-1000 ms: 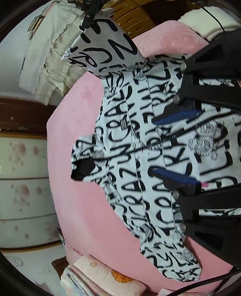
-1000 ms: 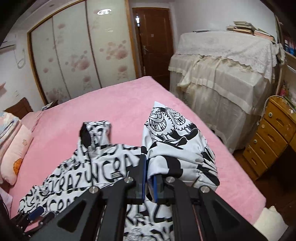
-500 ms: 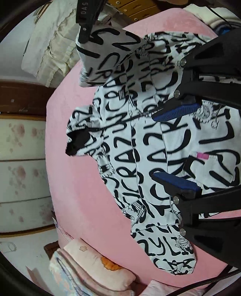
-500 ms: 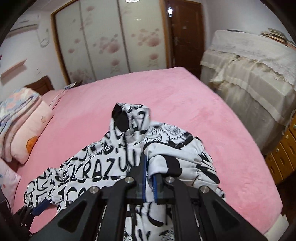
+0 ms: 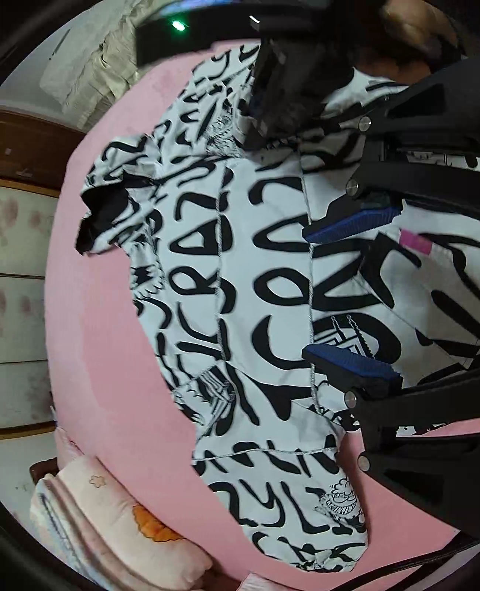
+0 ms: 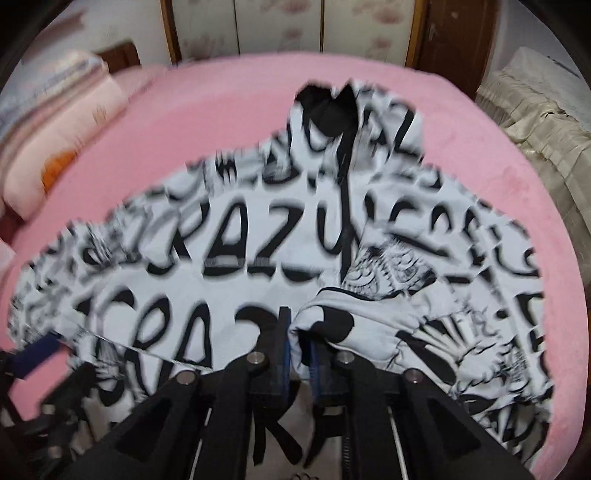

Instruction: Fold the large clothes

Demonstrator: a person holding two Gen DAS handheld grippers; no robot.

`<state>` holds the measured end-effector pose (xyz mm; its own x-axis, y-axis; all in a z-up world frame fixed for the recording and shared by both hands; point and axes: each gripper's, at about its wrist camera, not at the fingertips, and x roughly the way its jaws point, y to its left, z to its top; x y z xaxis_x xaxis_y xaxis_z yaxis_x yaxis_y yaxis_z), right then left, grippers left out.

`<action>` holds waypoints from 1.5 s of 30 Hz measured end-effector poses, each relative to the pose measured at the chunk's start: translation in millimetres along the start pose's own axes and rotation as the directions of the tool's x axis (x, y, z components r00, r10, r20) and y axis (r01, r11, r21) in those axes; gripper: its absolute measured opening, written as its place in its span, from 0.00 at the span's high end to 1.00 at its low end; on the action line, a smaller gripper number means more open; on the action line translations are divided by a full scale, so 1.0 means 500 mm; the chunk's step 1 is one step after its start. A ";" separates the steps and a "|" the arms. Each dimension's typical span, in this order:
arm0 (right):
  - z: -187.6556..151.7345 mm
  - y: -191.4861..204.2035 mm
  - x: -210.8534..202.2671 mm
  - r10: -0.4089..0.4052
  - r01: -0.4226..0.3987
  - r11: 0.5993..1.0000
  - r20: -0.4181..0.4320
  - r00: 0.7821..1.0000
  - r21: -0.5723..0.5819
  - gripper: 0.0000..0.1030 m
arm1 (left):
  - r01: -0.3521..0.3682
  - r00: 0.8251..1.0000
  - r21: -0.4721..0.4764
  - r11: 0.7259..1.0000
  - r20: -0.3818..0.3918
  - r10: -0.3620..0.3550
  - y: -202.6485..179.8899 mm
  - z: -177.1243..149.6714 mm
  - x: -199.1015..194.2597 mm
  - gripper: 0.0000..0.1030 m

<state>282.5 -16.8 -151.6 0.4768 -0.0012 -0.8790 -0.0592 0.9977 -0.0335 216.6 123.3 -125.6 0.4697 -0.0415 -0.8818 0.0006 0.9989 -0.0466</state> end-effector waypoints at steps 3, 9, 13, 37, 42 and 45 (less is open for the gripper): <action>-0.026 0.027 0.032 0.020 -0.021 0.999 -0.015 1.000 -0.041 0.65 | 0.032 0.999 0.000 0.999 -0.017 -0.032 0.000 -0.001 0.021 0.46; -0.043 0.005 -0.017 0.115 -0.113 0.992 0.026 0.993 -0.062 0.57 | 0.142 0.990 -0.017 0.990 -0.013 -0.142 -0.044 0.024 0.046 0.46; -0.051 -0.049 -0.088 0.216 -0.212 0.976 0.098 0.971 -0.056 0.56 | 0.193 0.981 -0.033 0.981 -0.011 -0.194 -0.075 0.036 0.067 0.44; -0.057 -0.149 -0.151 0.138 -0.132 0.990 0.182 0.974 -0.044 0.43 | 0.111 0.989 0.279 0.954 0.065 -0.135 -0.197 -0.023 0.055 0.34; -0.129 -0.287 -0.115 0.089 -0.100 0.990 0.112 0.990 0.095 0.43 | 0.102 0.992 0.433 0.895 0.026 -0.126 -0.293 -0.026 0.091 0.34; -0.173 -0.345 -0.101 0.089 -0.101 0.979 0.078 0.993 0.175 0.43 | 0.134 0.990 0.490 0.861 -0.026 -0.140 -0.322 -0.031 0.106 0.34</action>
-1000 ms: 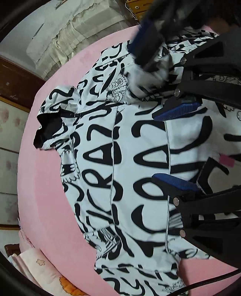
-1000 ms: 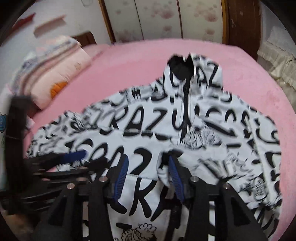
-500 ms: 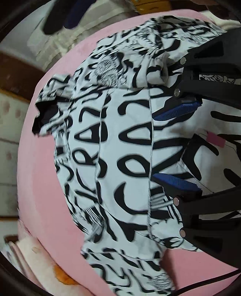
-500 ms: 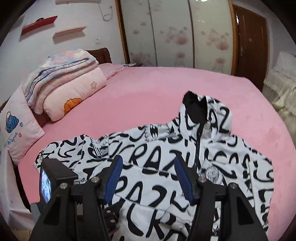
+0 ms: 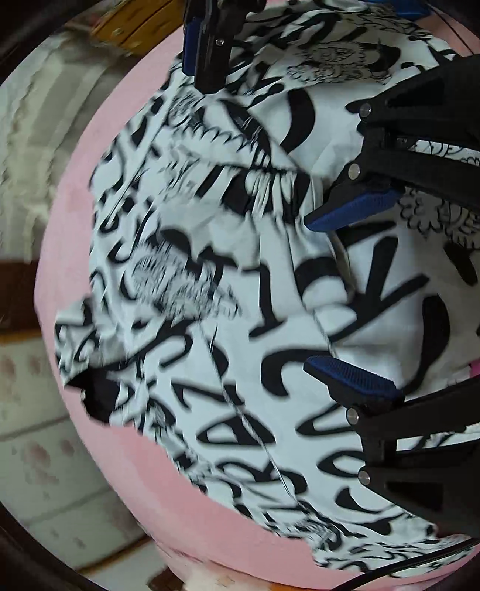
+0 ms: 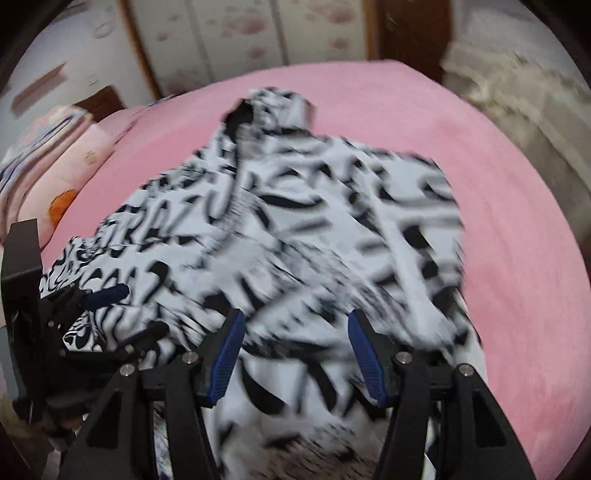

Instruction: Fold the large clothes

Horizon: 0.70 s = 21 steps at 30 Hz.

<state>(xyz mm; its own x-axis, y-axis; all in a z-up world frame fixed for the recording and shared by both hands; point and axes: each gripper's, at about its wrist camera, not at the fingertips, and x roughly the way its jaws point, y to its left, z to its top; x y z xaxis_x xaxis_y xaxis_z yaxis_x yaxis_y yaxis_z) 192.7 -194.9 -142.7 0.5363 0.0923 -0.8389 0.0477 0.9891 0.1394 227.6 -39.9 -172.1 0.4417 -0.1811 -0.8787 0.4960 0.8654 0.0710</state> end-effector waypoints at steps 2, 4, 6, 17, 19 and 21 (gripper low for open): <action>-0.021 -0.035 0.002 0.012 -0.011 0.999 -0.020 1.000 0.053 0.43 | -0.003 1.000 0.059 0.998 0.001 0.003 -0.018 0.000 0.002 0.34; -0.043 -0.060 0.006 0.024 -0.021 0.996 -0.036 0.999 0.089 0.43 | -0.010 1.000 0.114 0.993 -0.002 0.010 -0.034 -0.003 0.003 0.34; -0.061 -0.072 0.009 0.015 -0.010 0.995 -0.047 0.999 0.099 0.43 | -0.018 1.000 0.168 0.986 -0.004 0.019 -0.059 -0.002 0.007 0.34; -0.105 -0.084 0.010 -0.013 0.016 0.998 -0.056 0.998 0.065 0.43 | -0.067 0.997 0.252 0.965 0.041 0.058 -0.092 0.021 0.024 0.49; -0.105 -0.085 0.011 -0.018 0.022 0.998 -0.056 0.998 0.064 0.43 | 0.011 0.999 0.192 0.981 0.034 -0.018 -0.071 0.041 0.018 0.61; -0.105 -0.088 0.012 -0.017 0.021 0.997 -0.056 0.998 0.071 0.43 | 0.076 0.996 0.143 0.987 0.035 -0.081 -0.054 0.056 0.011 0.71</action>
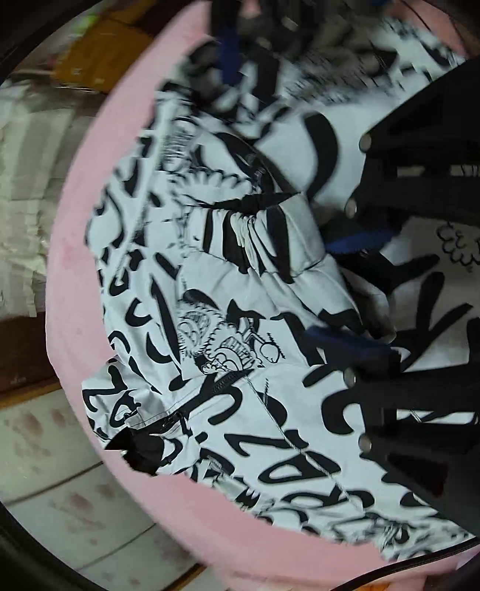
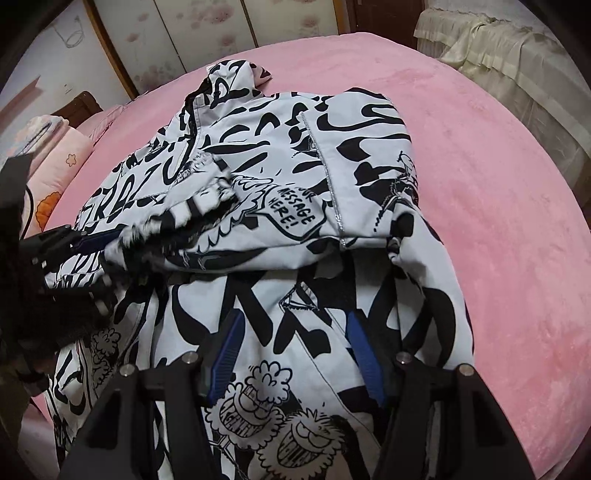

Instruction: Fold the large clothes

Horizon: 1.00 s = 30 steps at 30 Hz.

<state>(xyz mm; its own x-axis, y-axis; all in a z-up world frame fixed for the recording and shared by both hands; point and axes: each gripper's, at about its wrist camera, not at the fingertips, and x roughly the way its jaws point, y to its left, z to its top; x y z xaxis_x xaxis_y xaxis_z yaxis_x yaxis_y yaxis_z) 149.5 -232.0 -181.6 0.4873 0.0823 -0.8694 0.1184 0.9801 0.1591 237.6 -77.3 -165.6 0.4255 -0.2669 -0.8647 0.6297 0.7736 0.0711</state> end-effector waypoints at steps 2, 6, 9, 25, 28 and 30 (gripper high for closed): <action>0.001 -0.001 0.001 -0.003 0.003 1.000 0.006 1.000 0.001 0.43 | 0.053 0.999 -0.044 0.998 0.002 -0.052 0.014 0.010 -0.001 0.83; -0.003 -0.002 0.011 -0.032 0.032 0.999 0.007 0.999 -0.007 0.43 | 0.195 0.981 -0.227 0.954 0.033 -0.193 0.069 0.017 -0.001 0.88; -0.005 -0.004 0.023 -0.056 0.056 0.998 -0.004 0.998 -0.013 0.43 | 0.292 0.956 -0.357 0.888 0.093 -0.277 0.113 0.004 0.002 0.88; 0.000 -0.030 0.037 -0.125 0.125 0.992 -0.007 0.992 0.022 0.44 | 0.220 0.974 -0.714 0.665 0.116 -0.197 0.253 -0.131 0.043 0.85; -0.002 -0.028 0.031 -0.127 0.127 0.992 -0.001 0.992 0.027 0.44 | 0.225 0.970 -0.780 0.584 0.122 -0.210 0.282 -0.167 0.050 0.78; -0.006 -0.030 0.030 -0.131 0.131 0.991 -0.003 0.991 0.031 0.44 | 0.266 0.957 -0.824 0.500 0.166 -0.236 0.305 -0.199 0.054 0.78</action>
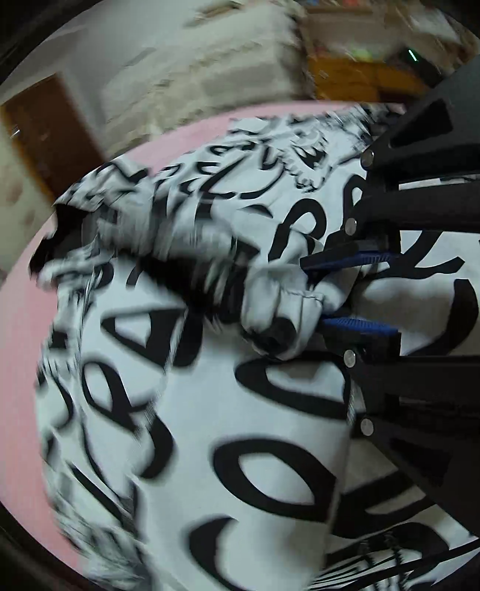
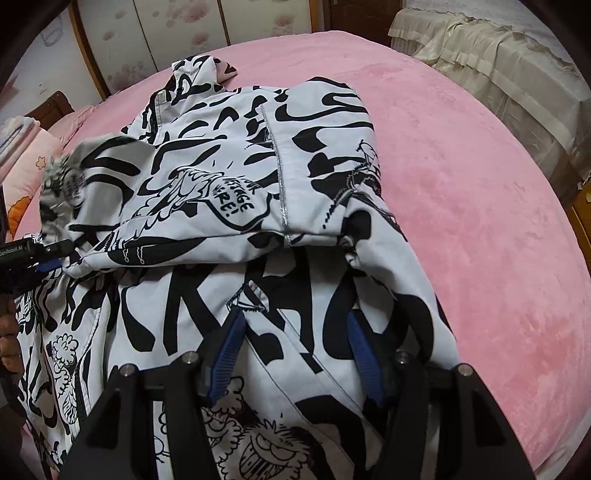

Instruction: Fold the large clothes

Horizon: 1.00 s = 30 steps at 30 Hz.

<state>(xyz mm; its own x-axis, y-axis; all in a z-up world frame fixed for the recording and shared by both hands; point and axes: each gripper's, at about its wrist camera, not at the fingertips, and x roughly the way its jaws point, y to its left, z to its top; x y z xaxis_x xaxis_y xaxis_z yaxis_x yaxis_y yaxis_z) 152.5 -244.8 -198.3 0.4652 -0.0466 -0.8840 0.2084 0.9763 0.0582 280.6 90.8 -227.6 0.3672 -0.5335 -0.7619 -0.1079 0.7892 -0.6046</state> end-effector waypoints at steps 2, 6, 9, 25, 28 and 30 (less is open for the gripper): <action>-0.004 -0.004 0.000 -0.001 0.001 1.000 -0.006 1.000 0.008 0.44 | 0.030 1.000 -0.055 0.998 0.006 -0.029 0.029 -0.002 -0.006 0.78; -0.009 -0.004 -0.007 0.002 -0.002 1.000 -0.008 1.000 -0.002 0.44 | 0.026 1.000 -0.035 0.999 0.010 -0.025 0.041 -0.004 -0.019 0.75; -0.008 0.000 -0.019 0.015 -0.015 1.000 -0.006 1.000 -0.013 0.44 | -0.001 1.000 -0.004 1.000 0.018 0.001 0.035 0.007 -0.024 0.69; 0.195 -0.084 -0.020 0.063 -0.066 0.993 0.034 0.997 0.099 0.43 | -0.136 0.990 0.250 0.959 -0.005 0.141 -0.051 0.088 0.031 0.60; 0.262 -0.110 0.056 0.057 -0.055 0.987 -0.015 0.998 0.151 0.43 | -0.180 0.982 0.282 0.942 0.004 0.186 -0.068 0.094 0.037 0.70; 0.298 -0.125 0.112 0.050 -0.038 0.981 -0.061 0.997 0.188 0.43 | -0.213 0.976 0.290 0.933 0.021 0.216 -0.075 0.097 0.040 0.75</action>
<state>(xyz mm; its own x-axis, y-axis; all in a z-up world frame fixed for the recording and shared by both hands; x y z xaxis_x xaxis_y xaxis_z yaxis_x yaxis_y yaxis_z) 293.8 -339.8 -182.0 0.4219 0.0151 -0.9065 0.3485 0.9203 0.1776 337.0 65.4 -209.1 0.3546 -0.3436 -0.8696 0.0888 0.9382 -0.3345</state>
